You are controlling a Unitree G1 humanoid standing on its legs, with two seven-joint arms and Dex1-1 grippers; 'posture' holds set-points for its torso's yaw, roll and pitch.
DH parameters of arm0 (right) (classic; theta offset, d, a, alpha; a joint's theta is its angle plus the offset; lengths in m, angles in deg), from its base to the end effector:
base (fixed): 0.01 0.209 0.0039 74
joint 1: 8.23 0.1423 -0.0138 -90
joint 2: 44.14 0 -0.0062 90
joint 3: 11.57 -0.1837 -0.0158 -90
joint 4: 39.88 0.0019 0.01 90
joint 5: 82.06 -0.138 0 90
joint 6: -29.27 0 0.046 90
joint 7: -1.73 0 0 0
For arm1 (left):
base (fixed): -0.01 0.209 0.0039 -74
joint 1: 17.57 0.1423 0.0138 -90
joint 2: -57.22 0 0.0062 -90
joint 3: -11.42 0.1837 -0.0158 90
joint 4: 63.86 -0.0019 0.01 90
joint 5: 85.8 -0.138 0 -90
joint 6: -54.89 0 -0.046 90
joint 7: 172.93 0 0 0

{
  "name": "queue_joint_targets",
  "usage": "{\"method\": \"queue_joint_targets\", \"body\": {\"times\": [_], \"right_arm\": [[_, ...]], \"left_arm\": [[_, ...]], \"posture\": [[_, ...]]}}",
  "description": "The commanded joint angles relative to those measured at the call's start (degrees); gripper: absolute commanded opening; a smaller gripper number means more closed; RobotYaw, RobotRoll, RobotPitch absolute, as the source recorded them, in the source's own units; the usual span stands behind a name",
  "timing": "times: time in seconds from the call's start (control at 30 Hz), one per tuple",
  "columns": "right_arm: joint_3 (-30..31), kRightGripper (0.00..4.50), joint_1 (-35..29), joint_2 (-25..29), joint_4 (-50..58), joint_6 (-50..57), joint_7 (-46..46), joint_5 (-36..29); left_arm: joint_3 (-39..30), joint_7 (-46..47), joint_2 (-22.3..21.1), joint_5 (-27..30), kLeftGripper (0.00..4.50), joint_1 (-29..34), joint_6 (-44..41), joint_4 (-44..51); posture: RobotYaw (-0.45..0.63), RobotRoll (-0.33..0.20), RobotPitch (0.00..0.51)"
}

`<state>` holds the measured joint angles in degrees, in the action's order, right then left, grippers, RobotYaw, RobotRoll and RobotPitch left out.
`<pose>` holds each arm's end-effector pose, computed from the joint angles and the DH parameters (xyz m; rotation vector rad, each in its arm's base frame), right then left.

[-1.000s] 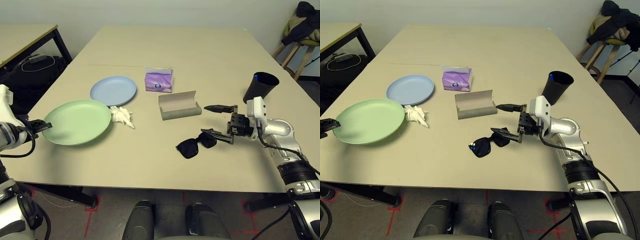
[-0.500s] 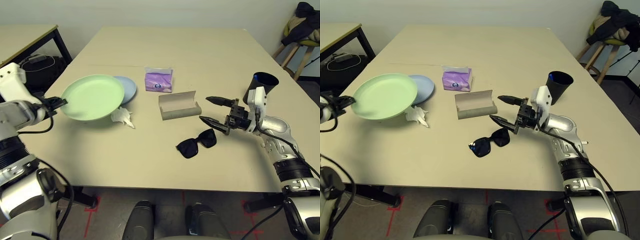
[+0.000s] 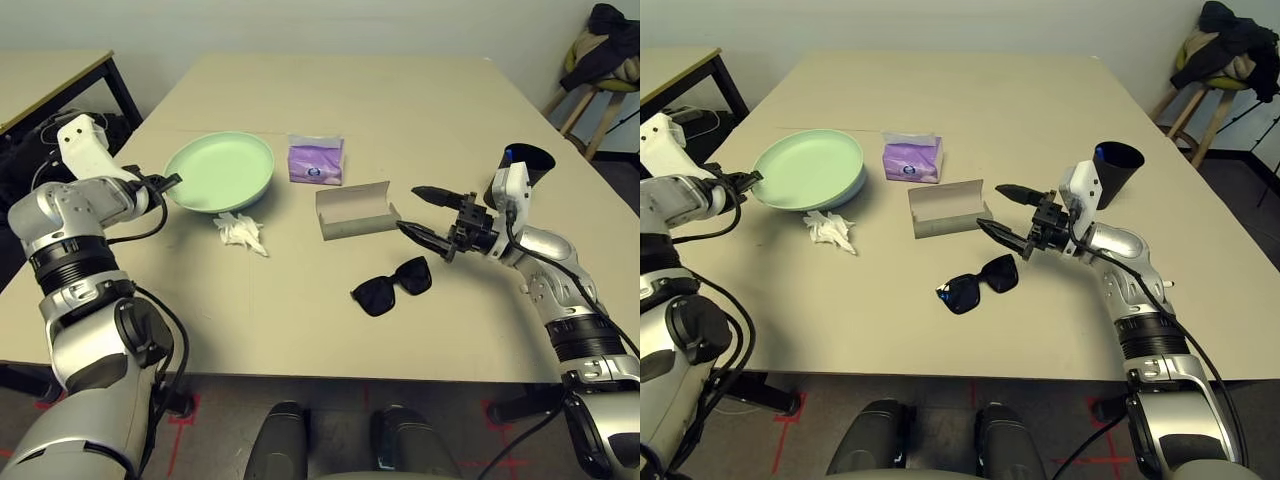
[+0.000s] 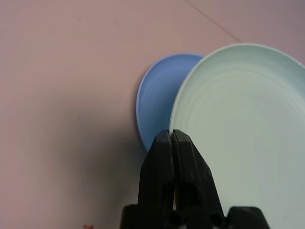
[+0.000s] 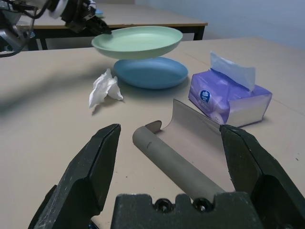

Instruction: Organize and tidy the items on the table.

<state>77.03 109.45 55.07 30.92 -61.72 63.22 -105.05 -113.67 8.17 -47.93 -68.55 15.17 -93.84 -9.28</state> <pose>0.2904 -0.2279 0.1236 -0.1149 -0.1594 1.0388 0.3138 0.2995 0.2162 -0.4661 0.4009 0.2740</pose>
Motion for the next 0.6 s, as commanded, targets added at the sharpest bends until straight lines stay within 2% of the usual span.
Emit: {"method": "queue_joint_targets", "body": {"times": [0.03, 0.2, 0.43, 0.53, 0.6], "right_arm": [[-0.7, 4.5, -0.8, -0.1, 2.2, 0.8, -0.6, -0.4], [-0.7, 4.5, -1.1, -0.1, 3.3, 1.2, -1.0, -0.4], [-0.9, 4.5, -1.6, 0.0, 4.5, 1.6, -1.6, -0.4], [-0.7, 4.5, -1.8, 0.0, 4.9, 1.5, -1.9, -0.1], [-0.7, 4.5, -1.9, 0.0, 5.1, 1.5, -2.0, -0.1]], "left_arm": [[1.0, 1.9, 0.3, -0.5, 0.01, -3.1, 5.7, -6.4], [1.5, 4.3, 0.5, -0.6, 0.01, -6.4, 13.9, -15.4], [4.8, 5.2, 0.8, -2.1, 0.01, -7.3, 25.0, -22.8], [7.6, 1.9, 1.6, -3.0, 0.76, -6.8, 28.0, -23.3], [9.5, 0.6, 1.9, -3.7, 1.52, -6.2, 29.5, -23.0]], "posture": [[0.21, 0.0, 0.042], [0.2, 0.0, 0.042], [0.19, 0.0, 0.041], [0.19, 0.0, 0.038], [0.19, 0.0, 0.038]]}}
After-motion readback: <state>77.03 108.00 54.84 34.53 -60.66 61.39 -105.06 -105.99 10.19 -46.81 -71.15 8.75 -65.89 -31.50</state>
